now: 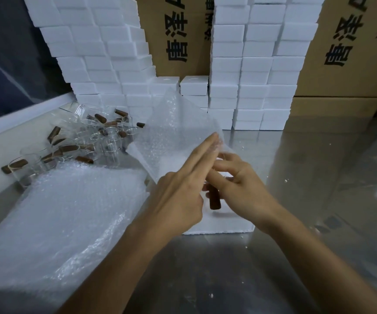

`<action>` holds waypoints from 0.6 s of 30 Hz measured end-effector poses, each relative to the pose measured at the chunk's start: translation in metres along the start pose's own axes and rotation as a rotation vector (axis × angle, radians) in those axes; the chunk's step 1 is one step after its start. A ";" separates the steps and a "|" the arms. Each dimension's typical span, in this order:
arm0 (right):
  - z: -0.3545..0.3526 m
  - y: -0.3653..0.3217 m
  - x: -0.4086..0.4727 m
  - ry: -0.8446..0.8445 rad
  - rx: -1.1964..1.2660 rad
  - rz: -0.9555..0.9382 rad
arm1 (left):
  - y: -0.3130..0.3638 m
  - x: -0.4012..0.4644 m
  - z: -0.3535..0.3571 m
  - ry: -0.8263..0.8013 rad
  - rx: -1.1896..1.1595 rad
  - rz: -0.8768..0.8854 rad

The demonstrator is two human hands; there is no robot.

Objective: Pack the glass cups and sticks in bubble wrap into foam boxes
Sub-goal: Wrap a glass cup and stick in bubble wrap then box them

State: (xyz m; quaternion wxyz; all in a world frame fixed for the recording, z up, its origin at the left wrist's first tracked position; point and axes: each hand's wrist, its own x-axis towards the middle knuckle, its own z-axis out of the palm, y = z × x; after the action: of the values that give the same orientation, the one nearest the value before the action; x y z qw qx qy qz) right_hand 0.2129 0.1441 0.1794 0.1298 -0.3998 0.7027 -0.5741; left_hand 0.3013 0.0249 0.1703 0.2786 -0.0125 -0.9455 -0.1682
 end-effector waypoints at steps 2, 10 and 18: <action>0.000 0.001 0.000 0.002 -0.077 -0.035 | 0.004 -0.001 0.000 -0.033 0.051 -0.010; -0.008 0.006 0.004 0.126 0.308 -0.064 | 0.021 -0.003 0.007 -0.069 -0.111 0.046; -0.011 0.012 -0.004 0.103 0.238 -0.068 | 0.041 -0.006 0.013 0.079 -0.498 0.194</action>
State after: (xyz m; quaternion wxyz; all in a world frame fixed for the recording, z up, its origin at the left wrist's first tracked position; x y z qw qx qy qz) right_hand 0.2033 0.1550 0.1707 0.1208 -0.3751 0.6214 -0.6772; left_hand 0.3040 0.0678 0.1696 0.3184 -0.1649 -0.8576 -0.3686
